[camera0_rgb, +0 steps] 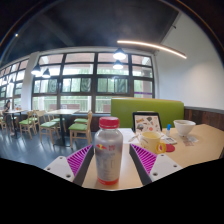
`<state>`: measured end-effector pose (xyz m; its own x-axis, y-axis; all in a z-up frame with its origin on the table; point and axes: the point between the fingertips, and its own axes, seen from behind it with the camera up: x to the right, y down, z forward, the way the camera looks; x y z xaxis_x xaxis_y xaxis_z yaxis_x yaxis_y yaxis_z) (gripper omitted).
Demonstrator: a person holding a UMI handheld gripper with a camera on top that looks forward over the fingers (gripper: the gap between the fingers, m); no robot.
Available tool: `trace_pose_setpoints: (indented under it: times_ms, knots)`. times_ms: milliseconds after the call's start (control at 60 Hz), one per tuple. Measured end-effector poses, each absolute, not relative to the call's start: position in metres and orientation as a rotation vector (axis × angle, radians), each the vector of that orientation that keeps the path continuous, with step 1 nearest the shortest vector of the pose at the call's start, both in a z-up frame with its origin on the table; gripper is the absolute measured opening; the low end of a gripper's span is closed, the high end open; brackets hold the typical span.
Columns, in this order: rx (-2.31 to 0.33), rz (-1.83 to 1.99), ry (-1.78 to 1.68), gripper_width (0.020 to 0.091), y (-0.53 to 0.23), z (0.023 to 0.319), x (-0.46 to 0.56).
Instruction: Pour water
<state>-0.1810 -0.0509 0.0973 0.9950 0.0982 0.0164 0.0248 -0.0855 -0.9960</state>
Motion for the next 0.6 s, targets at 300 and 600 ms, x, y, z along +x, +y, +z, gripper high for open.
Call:
trace_pose_setpoints:
  times_ms: [300, 600]
  knots:
    - [-1.546, -0.038, -0.086, 0.0502, 0.005, 0.112, -0.19]
    - [-1.56, 0.051, -0.049, 0.0369, 0.011, 0.107, -0.179]
